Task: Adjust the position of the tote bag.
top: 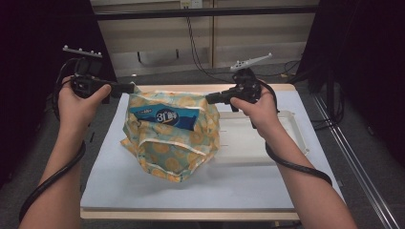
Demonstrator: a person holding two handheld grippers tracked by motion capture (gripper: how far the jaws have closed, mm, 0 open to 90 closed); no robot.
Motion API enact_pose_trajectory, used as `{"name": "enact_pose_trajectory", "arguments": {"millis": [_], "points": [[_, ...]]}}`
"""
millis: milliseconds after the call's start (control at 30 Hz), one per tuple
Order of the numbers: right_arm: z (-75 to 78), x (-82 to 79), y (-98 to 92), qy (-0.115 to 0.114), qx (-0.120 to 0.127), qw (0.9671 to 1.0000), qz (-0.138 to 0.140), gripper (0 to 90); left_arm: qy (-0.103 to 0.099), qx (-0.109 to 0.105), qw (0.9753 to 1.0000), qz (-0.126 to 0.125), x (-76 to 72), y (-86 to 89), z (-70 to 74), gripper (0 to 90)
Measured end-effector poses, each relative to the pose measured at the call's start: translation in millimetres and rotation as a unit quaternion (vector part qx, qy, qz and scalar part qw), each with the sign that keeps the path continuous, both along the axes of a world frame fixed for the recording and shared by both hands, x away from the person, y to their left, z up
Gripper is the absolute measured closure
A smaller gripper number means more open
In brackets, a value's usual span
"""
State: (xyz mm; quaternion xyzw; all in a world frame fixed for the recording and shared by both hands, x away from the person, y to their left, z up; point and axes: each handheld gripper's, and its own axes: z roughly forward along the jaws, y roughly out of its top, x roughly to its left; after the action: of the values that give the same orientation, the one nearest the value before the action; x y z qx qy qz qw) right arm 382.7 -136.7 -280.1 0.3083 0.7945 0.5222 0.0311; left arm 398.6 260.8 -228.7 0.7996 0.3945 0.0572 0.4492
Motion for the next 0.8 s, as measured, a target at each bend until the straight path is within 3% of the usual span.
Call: {"name": "enact_pose_trajectory", "arguments": {"millis": [233, 300, 567, 800], "points": [[-3.9, 15.0, 5.2, 0.015, -0.001, 0.9997, -0.017, 90.0, -0.001, -0.004, 1.0, 0.004, 0.6, 1.3, -1.4, 88.7], [-9.8, 16.7, 9.5, 0.021, -0.011, 0.9996, -0.015, 90.0, 0.003, 0.014, 0.9998, 0.016, 1.8, 4.1, -5.0, 88.8], [-34.1, 20.0, 31.2, 0.034, -0.033, 0.9989, -0.004, 90.0, 0.038, 0.027, 0.9982, 0.037, 5.8, 21.3, -39.7, 89.1], [-49.8, 20.8, 36.1, 0.047, -0.045, 0.9979, 0.001, 90.0, 0.042, 0.022, 0.9982, 0.036, -2.6, 26.2, -61.1, 88.7]]}}
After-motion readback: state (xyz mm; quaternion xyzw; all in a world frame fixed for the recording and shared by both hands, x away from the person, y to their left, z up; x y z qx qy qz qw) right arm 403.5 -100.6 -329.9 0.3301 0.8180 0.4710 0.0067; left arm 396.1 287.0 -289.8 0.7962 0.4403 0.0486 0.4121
